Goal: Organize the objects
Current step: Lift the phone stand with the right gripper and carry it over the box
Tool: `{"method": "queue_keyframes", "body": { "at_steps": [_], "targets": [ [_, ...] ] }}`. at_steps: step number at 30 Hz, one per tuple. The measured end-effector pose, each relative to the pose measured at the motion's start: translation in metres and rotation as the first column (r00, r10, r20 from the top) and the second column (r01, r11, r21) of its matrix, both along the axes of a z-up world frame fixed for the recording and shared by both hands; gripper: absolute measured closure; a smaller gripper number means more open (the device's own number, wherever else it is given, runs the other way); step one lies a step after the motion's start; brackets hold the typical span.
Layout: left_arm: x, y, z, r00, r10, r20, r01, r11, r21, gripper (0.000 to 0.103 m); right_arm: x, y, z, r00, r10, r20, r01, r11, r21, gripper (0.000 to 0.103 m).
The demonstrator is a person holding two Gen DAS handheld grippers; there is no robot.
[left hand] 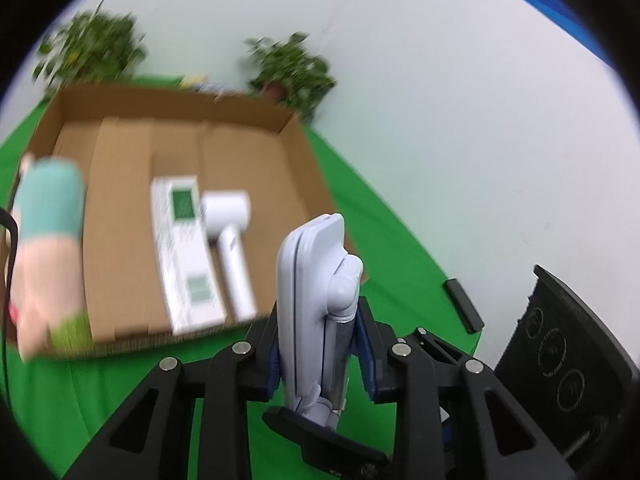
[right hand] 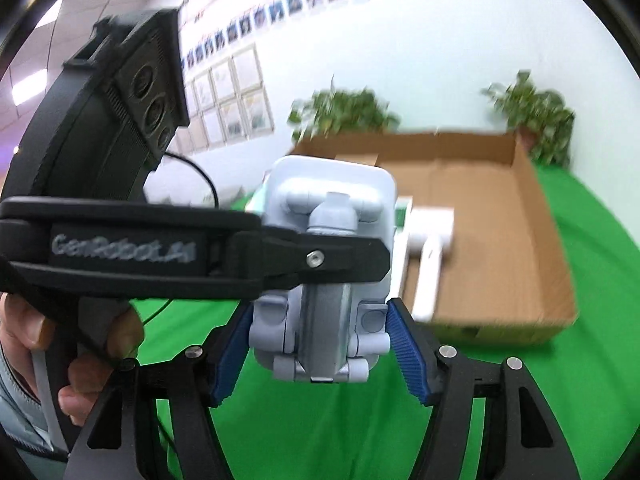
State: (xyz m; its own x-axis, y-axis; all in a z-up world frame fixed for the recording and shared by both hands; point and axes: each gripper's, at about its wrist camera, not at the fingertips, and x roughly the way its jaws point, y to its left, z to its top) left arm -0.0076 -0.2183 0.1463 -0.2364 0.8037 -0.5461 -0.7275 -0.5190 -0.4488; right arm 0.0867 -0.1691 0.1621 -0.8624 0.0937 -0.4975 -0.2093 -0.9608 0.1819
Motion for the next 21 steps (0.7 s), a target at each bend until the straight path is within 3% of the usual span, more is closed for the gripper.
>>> {"method": "queue_keyframes", "body": {
  "at_steps": [4,9,14,21],
  "targets": [
    [-0.008,0.012,0.029,0.998,-0.03,-0.057,0.031,0.999,0.013,0.074,-0.003,0.013,0.027,0.998,-0.031,-0.062,0.033,0.999,0.039,0.04],
    [-0.028,0.035,0.046,0.996,-0.069,-0.065,0.07,0.997,0.021,0.074,-0.016,0.038,0.051,0.995,-0.064,-0.075,0.069,0.996,0.063,0.04],
    [-0.052,0.058,0.055,0.992,-0.117,-0.036,0.118,0.993,0.008,0.076,-0.032,0.079,0.063,0.997,-0.058,-0.053,0.059,0.998,0.022,0.04],
    [-0.093,0.097,0.041,0.986,-0.158,0.057,0.158,0.987,-0.001,0.077,-0.051,0.143,0.069,0.995,-0.101,0.0,0.101,0.992,-0.076,0.04]
  ]
}}
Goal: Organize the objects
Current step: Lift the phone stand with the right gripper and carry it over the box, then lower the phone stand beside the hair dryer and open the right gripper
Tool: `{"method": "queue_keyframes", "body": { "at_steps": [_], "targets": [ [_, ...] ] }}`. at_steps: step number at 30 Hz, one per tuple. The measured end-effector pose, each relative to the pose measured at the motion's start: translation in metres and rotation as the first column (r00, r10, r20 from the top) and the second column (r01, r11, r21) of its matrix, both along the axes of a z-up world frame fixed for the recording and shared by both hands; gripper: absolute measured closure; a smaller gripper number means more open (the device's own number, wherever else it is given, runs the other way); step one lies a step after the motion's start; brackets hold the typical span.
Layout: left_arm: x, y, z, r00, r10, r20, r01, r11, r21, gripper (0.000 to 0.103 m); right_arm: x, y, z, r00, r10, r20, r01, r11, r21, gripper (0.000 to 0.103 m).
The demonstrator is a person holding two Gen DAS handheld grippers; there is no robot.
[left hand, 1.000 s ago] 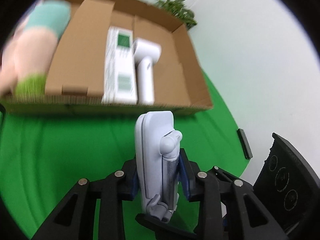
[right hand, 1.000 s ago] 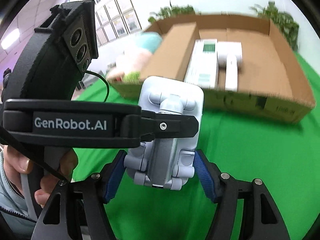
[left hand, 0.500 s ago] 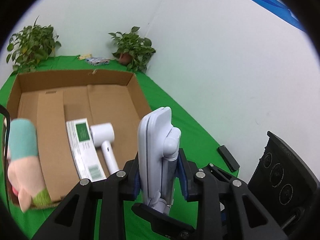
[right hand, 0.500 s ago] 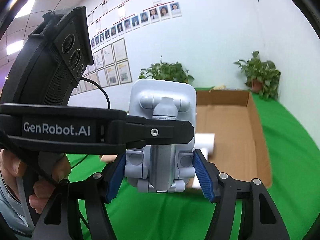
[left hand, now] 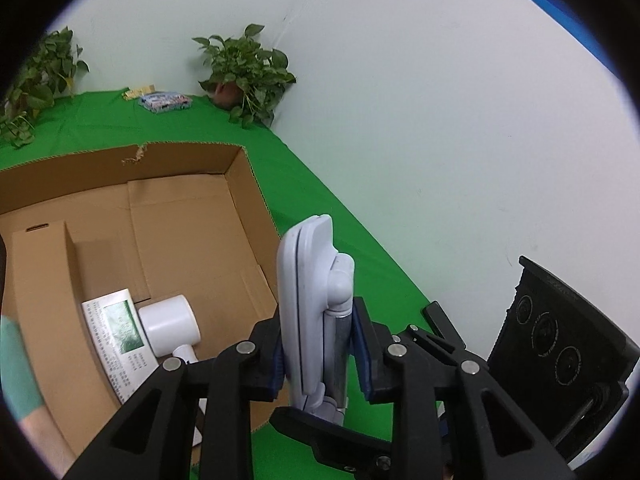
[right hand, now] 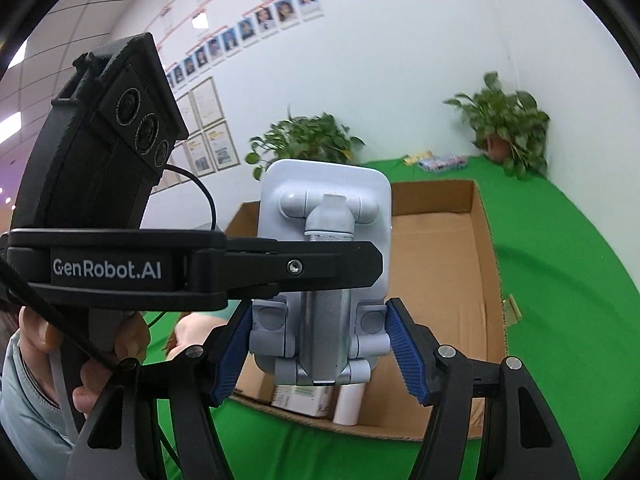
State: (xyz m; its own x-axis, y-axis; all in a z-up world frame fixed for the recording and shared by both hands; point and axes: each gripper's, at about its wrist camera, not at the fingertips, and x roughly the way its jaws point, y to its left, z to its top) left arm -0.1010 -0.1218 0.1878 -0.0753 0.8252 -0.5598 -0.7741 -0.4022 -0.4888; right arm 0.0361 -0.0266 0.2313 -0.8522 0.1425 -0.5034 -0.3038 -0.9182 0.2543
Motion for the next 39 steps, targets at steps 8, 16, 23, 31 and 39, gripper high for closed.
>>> {"method": "queue_keyframes", "body": {
  "at_steps": [8,16,23,31,39],
  "targets": [
    [-0.028,0.028,-0.058,0.989,0.004,0.15,0.004,0.998,-0.056,0.077,-0.013,0.036,-0.041,0.994,-0.003,0.105,0.014,0.995,-0.101,0.04],
    [-0.034,0.039,-0.125,0.964,0.025,0.266,0.012,0.99,-0.138,0.077,-0.016,0.046,-0.11,0.978,0.002,0.209,0.043,0.977,-0.208,0.04],
    [-0.036,0.05,-0.153,0.959,0.066,0.277,-0.003,0.975,-0.22,0.072,-0.027,0.06,-0.148,0.959,0.022,0.284,0.057,0.962,-0.267,0.04],
    [-0.033,0.036,-0.139,0.976,0.145,0.16,-0.094,0.952,-0.291,0.065,-0.035,0.055,-0.158,0.938,0.021,0.347,0.06,0.974,-0.22,0.04],
    [-0.03,0.01,-0.117,0.978,0.185,0.094,-0.153,0.949,-0.277,0.065,-0.045,0.044,-0.162,0.906,0.005,0.423,0.075,0.982,-0.173,0.04]
  ]
}}
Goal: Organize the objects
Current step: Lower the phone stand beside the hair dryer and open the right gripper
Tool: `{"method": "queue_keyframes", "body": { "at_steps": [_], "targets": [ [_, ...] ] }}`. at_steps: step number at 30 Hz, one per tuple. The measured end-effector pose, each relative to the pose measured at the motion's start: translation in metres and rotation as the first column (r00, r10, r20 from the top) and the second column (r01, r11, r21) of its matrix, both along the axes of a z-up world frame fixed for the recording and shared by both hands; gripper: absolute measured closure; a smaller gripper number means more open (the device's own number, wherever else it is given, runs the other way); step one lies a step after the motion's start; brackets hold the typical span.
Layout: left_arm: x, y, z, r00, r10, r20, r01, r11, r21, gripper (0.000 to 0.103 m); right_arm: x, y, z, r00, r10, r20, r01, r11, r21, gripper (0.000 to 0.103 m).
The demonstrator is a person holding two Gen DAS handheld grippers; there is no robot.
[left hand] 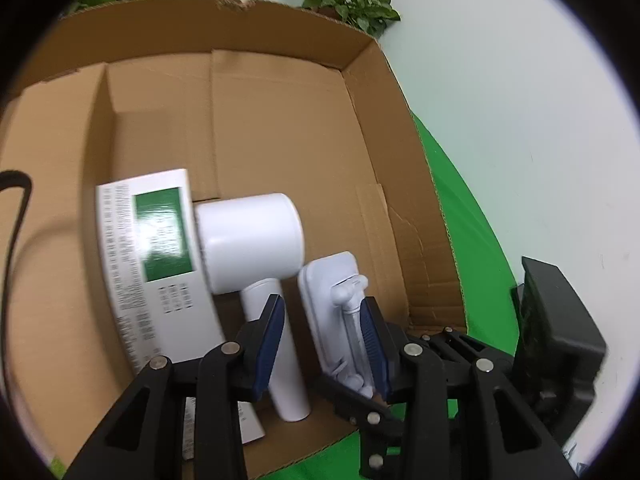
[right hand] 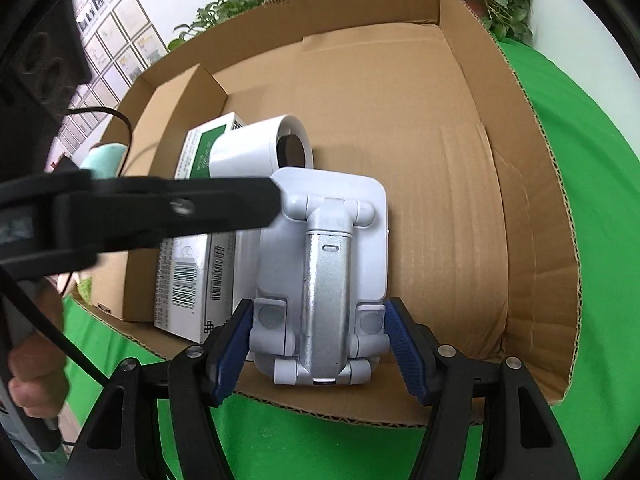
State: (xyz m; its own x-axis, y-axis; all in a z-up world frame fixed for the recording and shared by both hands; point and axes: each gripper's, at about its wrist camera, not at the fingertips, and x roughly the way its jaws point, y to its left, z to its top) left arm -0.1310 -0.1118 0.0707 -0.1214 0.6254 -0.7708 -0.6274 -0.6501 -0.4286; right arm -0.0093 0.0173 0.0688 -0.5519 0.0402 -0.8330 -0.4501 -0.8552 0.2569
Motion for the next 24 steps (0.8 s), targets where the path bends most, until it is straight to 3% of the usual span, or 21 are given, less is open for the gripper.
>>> {"method": "queue_keyframes", "body": {
  "at_steps": [6,11,14,16,18,20,21,24],
  "targets": [
    [0.008,-0.036,0.009,0.994,0.041,-0.101,-0.042,0.999,-0.013,0.065,-0.005,-0.003,-0.003,0.999,-0.009,0.036,0.008,1.0,0.021,0.039],
    [0.029,-0.07,0.03,0.951,0.123,-0.283,-0.136,0.99,-0.025,0.065,-0.008,-0.008,-0.007,0.997,-0.016,0.07,0.012,0.998,0.06,0.037],
    [0.04,-0.093,0.046,0.899,0.179,-0.399,-0.206,0.978,-0.025,0.064,-0.007,-0.015,-0.006,0.997,-0.013,0.075,0.005,0.995,0.098,0.037],
    [0.042,-0.101,0.053,0.857,0.213,-0.47,-0.25,0.968,-0.017,0.056,-0.006,-0.019,-0.001,0.998,-0.015,0.057,0.008,0.994,0.111,0.036],
    [0.05,-0.12,0.059,0.808,0.262,-0.527,-0.304,0.953,0.008,0.036,-0.001,-0.026,0.008,1.0,-0.021,0.013,0.019,0.989,0.148,0.025],
    [0.056,-0.139,0.063,0.768,0.304,-0.564,-0.341,0.939,0.043,0.029,0.006,-0.037,0.019,0.998,-0.024,-0.058,0.035,0.98,0.195,0.005],
    [0.059,-0.146,0.06,0.749,0.323,-0.578,-0.355,0.933,0.061,0.025,0.011,-0.044,0.023,0.995,-0.026,-0.1,0.047,0.974,0.22,0.0],
    [0.06,-0.153,0.042,0.712,0.366,-0.6,-0.405,0.911,0.076,0.023,0.025,-0.072,0.028,0.979,-0.01,-0.206,0.07,0.955,0.288,0.001]
  ]
}}
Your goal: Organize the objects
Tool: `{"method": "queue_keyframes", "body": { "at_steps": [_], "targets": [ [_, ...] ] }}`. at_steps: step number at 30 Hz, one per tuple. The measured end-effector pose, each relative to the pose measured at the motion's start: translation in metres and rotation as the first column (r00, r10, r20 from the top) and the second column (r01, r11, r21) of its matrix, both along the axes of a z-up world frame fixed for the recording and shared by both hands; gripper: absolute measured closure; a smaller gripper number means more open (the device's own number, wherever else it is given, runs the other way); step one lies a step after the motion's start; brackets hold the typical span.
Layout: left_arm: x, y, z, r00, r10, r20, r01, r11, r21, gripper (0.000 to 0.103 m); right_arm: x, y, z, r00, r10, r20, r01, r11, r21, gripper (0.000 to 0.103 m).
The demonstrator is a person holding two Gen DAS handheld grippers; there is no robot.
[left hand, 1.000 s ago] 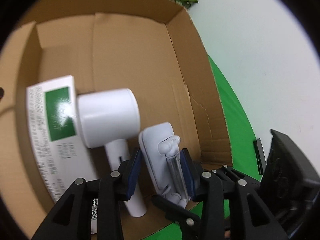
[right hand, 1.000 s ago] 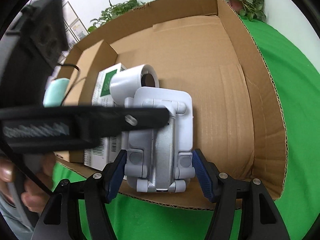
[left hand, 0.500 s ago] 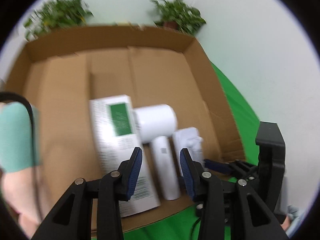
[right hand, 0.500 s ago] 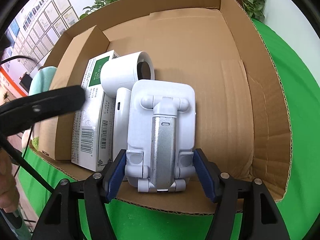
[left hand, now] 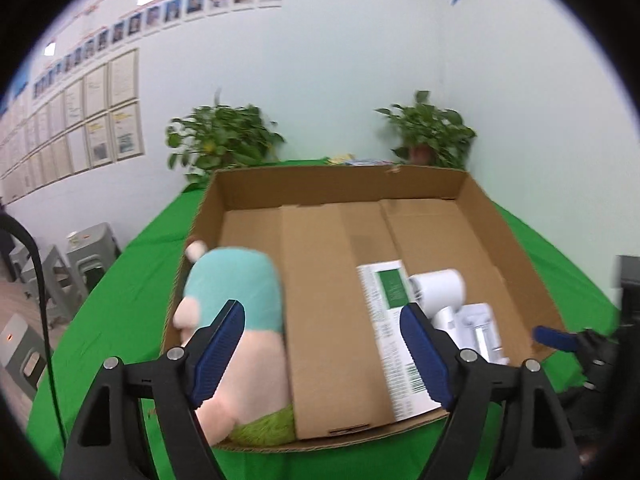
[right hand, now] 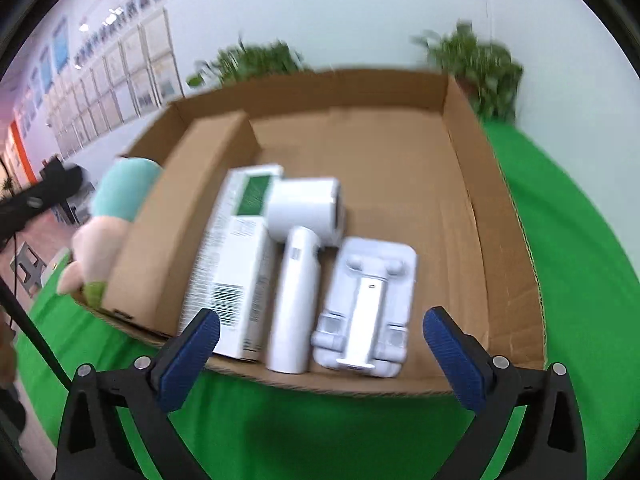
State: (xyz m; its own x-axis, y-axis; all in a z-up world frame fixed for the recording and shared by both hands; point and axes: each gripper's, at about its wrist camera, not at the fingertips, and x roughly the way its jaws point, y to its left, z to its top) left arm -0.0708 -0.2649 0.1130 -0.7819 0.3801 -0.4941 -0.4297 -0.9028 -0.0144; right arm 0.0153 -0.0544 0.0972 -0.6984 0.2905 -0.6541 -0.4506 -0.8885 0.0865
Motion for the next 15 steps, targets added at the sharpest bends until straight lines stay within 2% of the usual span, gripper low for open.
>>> {"method": "queue_keyframes", "body": {
  "at_steps": [4,7,9,13,15],
  "targets": [
    [-0.005,-0.004,-0.036,0.998,0.059,0.025,-0.058,0.998,-0.027,0.023,0.001,-0.026,-0.003,0.996,-0.03,-0.085,0.036,0.997,0.064,0.001],
    [-0.009,-0.002,-0.056,0.993,0.108,0.043,-0.106,0.994,-0.03,0.023,0.006,-0.028,-0.007,0.991,-0.079,-0.104,0.087,0.993,0.078,0.001],
    [-0.003,-0.004,-0.058,0.992,0.123,-0.006,-0.123,0.992,-0.024,0.021,0.008,-0.026,-0.009,0.988,-0.112,-0.105,0.121,0.989,0.089,0.001],
    [0.003,0.005,-0.059,0.988,0.145,-0.052,-0.148,0.988,-0.041,0.014,0.002,-0.017,-0.023,0.986,-0.151,-0.072,0.156,0.985,0.074,0.0],
    [0.005,0.008,-0.064,0.983,0.159,-0.091,-0.165,0.985,-0.055,0.014,0.0,-0.022,-0.029,0.986,-0.155,-0.061,0.162,0.98,0.118,0.0]
  ]
}}
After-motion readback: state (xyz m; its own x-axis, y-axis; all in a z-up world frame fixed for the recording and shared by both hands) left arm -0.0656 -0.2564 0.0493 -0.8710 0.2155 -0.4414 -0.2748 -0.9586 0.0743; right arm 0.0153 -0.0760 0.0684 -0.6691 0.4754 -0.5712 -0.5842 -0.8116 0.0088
